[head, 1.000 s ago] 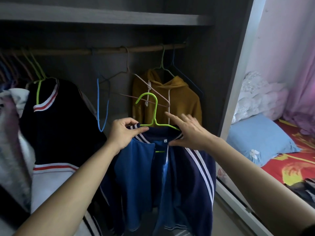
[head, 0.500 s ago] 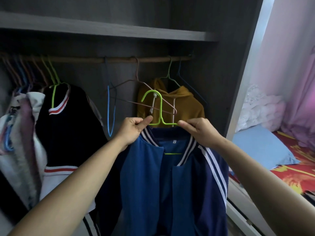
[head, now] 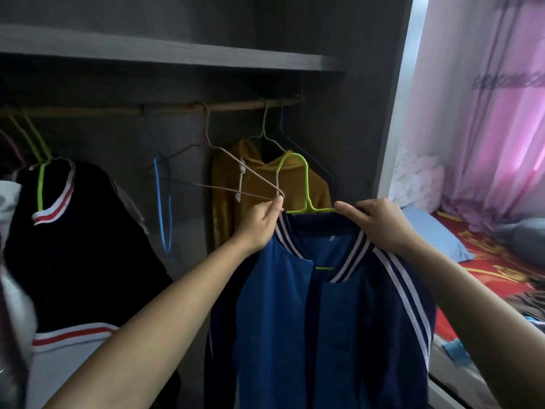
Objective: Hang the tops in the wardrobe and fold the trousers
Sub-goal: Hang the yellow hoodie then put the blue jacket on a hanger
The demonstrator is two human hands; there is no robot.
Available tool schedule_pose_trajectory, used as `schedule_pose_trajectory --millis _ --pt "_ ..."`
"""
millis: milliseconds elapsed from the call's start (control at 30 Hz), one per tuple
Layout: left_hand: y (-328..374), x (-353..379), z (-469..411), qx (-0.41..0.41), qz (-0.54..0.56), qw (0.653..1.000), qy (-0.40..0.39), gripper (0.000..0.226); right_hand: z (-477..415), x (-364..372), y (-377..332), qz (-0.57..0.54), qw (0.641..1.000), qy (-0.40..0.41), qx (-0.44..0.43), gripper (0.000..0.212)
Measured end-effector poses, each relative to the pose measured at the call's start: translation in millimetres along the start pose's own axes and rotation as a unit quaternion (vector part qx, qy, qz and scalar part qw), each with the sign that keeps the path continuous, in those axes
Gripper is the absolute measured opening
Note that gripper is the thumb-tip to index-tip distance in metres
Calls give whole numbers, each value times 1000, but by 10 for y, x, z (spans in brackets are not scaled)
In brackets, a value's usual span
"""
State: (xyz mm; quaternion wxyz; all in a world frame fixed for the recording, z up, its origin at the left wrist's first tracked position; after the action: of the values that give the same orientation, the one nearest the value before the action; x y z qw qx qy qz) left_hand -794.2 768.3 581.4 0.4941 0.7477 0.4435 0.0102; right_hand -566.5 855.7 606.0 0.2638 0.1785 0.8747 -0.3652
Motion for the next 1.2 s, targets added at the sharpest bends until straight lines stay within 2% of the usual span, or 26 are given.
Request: schedule_pose_trajectory --millis 100,200,267,367,467,633,767,900,1000,1067,1200 --pt "54 123 -382 112 -166 979 26 34 -83 -71 172 5 1000 16 12 79" --pt "122 207 -797 213 -332 919 19 42 -209 -46 286 18 999 26 17 81" --pt "51 234 -1063 229 -414 881 -11 45 -311 36 363 27 999 27 24 80" --pt "-191 105 -1346 189 -507 840 -47 49 -485 209 431 37 998 27 33 74" --pt "-343 -97 -1460 204 -545 813 -6 63 -691 415 434 37 998 22 53 70" --pt "-430 -525 -1591 175 -547 817 59 52 -1140 793 315 10 996 -33 87 60" --pt "-518 -745 -1665 135 -537 832 32 47 -1553 962 164 -3 995 -27 98 62" --pt "-325 -911 -1724 160 -514 834 126 37 -1865 1234 -152 -79 991 -47 93 60" --pt "-261 -1069 -1916 129 -551 813 136 67 -2104 1367 -416 -189 966 -92 147 51" --pt "-237 -1173 -2032 134 -539 816 161 88 -2207 1405 -557 -256 941 -125 183 44" --pt "-311 -1257 -2156 128 -521 822 194 103 -2327 1480 -667 -310 923 -135 185 35"
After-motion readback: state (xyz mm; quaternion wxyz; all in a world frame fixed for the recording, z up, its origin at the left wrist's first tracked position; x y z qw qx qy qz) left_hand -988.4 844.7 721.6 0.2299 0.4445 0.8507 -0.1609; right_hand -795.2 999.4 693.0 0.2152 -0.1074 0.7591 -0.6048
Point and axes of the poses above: each hand's wrist, its own z-axis away from the middle knuckle, its own x-axis out of the palm, y = z × x, the point moved 6 cm from there along -z, towards the middle knuckle, and after that the axes turned 12 degrees about y, right-handed, at the moved point
